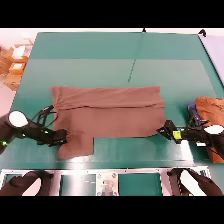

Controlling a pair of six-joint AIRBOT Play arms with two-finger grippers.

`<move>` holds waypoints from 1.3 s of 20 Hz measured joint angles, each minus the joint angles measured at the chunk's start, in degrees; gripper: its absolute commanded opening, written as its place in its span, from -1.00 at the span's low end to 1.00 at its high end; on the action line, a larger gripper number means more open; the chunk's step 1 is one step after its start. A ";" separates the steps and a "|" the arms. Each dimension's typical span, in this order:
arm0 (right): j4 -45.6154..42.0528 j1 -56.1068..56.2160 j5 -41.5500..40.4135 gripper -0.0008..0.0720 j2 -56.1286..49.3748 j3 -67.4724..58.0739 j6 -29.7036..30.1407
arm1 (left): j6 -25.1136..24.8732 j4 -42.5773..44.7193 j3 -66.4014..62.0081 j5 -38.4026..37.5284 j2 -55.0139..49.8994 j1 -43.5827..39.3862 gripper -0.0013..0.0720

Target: Fold the shirts.

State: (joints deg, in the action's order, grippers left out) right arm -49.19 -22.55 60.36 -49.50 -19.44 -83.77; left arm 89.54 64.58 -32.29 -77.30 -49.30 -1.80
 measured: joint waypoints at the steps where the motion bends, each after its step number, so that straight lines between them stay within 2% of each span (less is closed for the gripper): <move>1: -2.51 0.02 2.36 -0.94 1.27 -1.66 -1.92 | 0.15 0.66 -2.16 -2.08 0.02 0.00 -0.88; 6: -12.66 0.15 11.67 -0.94 5.31 -8.68 -9.09 | 0.44 2.16 -13.44 -8.28 0.00 -0.02 -0.88; 11: -11.54 0.76 12.44 -0.94 3.56 -16.52 -10.64 | -0.81 2.54 -25.59 -6.54 -2.19 -0.04 -0.88; 15: -9.40 4.24 10.49 -0.94 -6.19 -28.04 -10.64 | -3.72 2.73 -35.47 -4.33 -10.58 -0.04 -0.88; 21: -8.46 9.16 7.80 -0.94 -30.14 -47.30 -10.60 | -8.96 0.96 -46.80 3.30 -28.59 -0.04 -0.87; 22: -8.39 9.70 7.10 -0.81 -34.07 -49.86 -10.60 | -10.23 -0.13 -47.69 5.88 -31.78 -0.04 -0.88; 23: -8.13 10.05 6.40 -0.38 -37.86 -52.28 -10.62 | -11.23 -1.09 -48.33 8.48 -34.56 -0.04 -0.87; 24: -7.80 10.36 5.75 -0.07 -41.57 -54.90 -10.62 | -12.11 -1.92 -48.78 11.54 -37.05 -0.02 -0.40; 25: -7.50 10.36 5.51 0.03 -44.57 -57.37 -10.62 | -12.70 -2.56 -49.13 14.25 -38.75 0.07 0.61; 26: -7.21 10.08 5.66 0.03 -47.12 -60.08 -10.58 | -13.18 -3.15 -49.55 16.63 -40.17 0.35 0.97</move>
State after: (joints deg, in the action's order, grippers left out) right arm -56.40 -12.47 66.02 -96.62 -79.53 -94.35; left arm 76.36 61.43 -81.84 -60.66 -89.47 -1.45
